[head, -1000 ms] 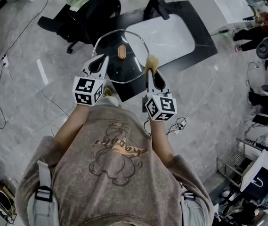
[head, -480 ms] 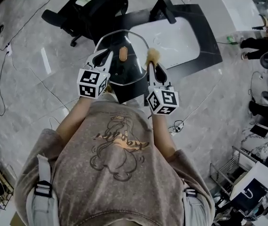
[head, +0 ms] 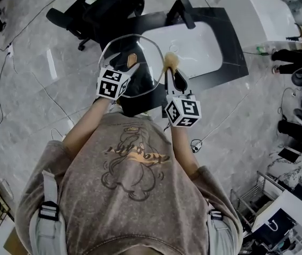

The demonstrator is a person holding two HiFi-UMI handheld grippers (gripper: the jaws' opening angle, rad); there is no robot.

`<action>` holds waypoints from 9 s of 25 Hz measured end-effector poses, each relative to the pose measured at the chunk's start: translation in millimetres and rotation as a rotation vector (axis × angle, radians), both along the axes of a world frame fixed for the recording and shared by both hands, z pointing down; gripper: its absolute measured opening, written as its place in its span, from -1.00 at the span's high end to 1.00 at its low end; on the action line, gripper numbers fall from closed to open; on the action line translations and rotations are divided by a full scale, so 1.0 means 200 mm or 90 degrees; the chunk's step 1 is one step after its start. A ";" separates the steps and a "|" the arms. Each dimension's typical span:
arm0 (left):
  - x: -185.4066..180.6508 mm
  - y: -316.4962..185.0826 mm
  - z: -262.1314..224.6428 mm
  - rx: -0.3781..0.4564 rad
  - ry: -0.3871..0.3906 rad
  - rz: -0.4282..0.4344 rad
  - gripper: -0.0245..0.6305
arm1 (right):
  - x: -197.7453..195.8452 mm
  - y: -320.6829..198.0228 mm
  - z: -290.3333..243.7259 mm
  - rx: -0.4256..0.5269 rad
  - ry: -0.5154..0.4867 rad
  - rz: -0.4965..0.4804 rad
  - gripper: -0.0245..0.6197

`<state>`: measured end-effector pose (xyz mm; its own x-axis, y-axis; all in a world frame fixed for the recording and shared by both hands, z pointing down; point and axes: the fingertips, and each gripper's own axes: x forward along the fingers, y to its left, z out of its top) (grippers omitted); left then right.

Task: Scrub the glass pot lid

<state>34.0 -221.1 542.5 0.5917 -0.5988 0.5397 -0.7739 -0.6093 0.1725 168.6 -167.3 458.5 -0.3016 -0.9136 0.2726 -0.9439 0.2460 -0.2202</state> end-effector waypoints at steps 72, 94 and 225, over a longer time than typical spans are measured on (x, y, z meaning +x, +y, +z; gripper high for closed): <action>0.20 0.24 0.39 -0.052 -0.112 0.029 0.36 | -0.96 -0.18 0.69 -0.290 0.366 -0.860 0.73; 0.18 0.26 0.39 -0.074 -0.095 0.027 0.36 | -1.00 -0.20 0.80 -0.373 0.362 -0.886 0.75; 0.19 0.26 0.42 -0.170 -0.146 0.096 0.36 | 0.13 -0.02 0.89 -0.540 0.082 -0.367 0.74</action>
<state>72.8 -169.3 626.5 0.5088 -0.3351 0.7930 -0.7157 -0.6766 0.1733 195.2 -171.9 636.8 -0.5556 -0.1316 0.8210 -0.7609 0.4786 -0.4382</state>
